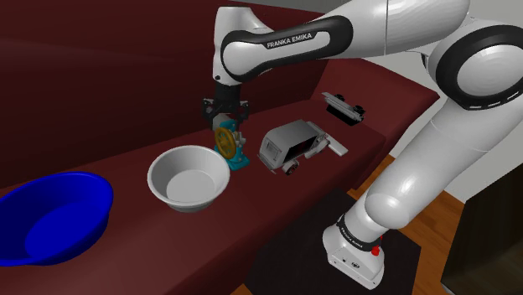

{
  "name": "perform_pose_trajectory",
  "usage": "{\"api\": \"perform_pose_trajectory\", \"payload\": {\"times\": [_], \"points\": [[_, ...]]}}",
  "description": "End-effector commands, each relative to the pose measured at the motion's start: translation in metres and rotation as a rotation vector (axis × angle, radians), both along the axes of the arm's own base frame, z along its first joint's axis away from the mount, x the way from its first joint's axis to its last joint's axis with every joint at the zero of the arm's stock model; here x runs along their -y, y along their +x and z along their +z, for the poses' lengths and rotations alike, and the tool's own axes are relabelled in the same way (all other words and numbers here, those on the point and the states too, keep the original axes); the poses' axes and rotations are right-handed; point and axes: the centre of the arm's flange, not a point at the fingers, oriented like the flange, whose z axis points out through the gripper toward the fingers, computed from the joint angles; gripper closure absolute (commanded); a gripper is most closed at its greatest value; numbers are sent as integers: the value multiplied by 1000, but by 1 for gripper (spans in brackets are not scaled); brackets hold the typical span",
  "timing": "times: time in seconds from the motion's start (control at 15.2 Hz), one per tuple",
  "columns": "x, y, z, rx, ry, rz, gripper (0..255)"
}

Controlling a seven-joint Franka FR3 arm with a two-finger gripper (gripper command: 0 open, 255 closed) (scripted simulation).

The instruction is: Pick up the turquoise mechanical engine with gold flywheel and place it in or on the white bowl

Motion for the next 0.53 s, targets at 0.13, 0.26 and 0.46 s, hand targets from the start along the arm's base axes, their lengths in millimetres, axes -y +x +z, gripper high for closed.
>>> {"api": "perform_pose_trajectory", "payload": {"times": [0.13, 0.26, 0.46], "points": [[0, 0, 5, -1, 0, 0, 255], [0, 0, 15, -1, 0, 0, 255], [0, 0, 31, -1, 0, 0, 255]]}}
